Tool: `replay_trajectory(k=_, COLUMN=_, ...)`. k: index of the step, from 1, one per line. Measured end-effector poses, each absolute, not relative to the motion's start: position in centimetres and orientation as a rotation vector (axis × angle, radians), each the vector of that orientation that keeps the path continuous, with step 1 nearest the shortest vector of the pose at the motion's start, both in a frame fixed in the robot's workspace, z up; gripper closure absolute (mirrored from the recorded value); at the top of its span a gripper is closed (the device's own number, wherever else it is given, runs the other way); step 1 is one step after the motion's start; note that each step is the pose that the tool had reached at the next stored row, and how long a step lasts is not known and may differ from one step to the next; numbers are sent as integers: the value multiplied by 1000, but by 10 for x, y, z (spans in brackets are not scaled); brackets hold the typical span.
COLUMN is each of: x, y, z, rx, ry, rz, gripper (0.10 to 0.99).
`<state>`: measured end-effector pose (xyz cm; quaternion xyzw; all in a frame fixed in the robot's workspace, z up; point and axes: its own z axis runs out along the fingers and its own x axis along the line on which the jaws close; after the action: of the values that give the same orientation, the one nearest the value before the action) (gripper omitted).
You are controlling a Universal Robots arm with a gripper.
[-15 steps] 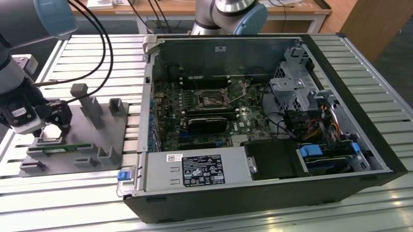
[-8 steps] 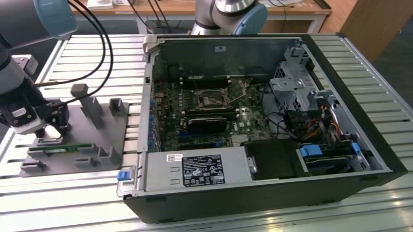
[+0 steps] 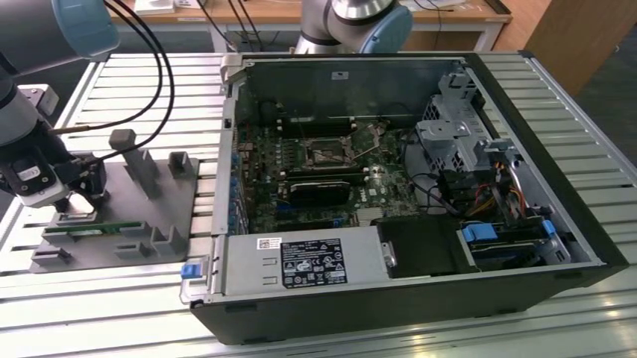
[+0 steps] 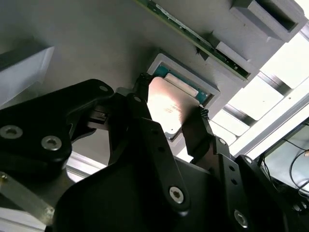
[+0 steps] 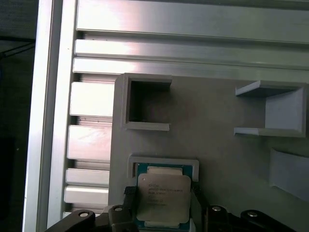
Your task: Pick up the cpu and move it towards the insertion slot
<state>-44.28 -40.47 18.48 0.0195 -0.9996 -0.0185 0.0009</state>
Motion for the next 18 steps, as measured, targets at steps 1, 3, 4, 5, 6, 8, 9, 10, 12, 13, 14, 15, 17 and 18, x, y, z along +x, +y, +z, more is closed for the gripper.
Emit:
replay_trajectory(k=1, x=-443, y=-405, z=185, rx=61, ry=-3139, rz=-58, gripper=553)
replay_trajectory(k=3, x=-443, y=-405, z=186, rx=61, ry=-3140, rz=-59, gripper=553)
replay_trajectory(k=4, x=-443, y=-405, z=188, rx=61, ry=-3139, rz=-59, gripper=553)
replay_trajectory(k=5, x=-443, y=-405, z=189, rx=61, ry=-3139, rz=-58, gripper=553)
replay_trajectory(k=6, x=-443, y=-405, z=191, rx=61, ry=-3139, rz=-58, gripper=553)
replay_trajectory(k=8, x=-443, y=-405, z=194, rx=61, ry=-3139, rz=-58, gripper=553)
replay_trajectory(k=9, x=-443, y=-405, z=196, rx=61, ry=-3139, rz=-58, gripper=553)
replay_trajectory(k=10, x=-443, y=-405, z=198, rx=61, ry=-3139, rz=-58, gripper=553)
replay_trajectory(k=12, x=-443, y=-405, z=202, rx=61, ry=-3139, rz=-58, gripper=553)
replay_trajectory(k=13, x=-443, y=-405, z=205, rx=61, ry=-3139, rz=-58, gripper=553)
replay_trajectory(k=14, x=-443, y=-405, z=207, rx=61, ry=-3139, rz=-58, gripper=553)
replay_trajectory(k=15, x=-443, y=-405, z=210, rx=61, ry=-3139, rz=-58, gripper=553)
replay_trajectory(k=17, x=-443, y=-405, z=215, rx=61, ry=-3139, rz=-58, gripper=553)
replay_trajectory(k=18, x=-443, y=-405, z=216, rx=61, ry=-3139, rz=-58, gripper=553)
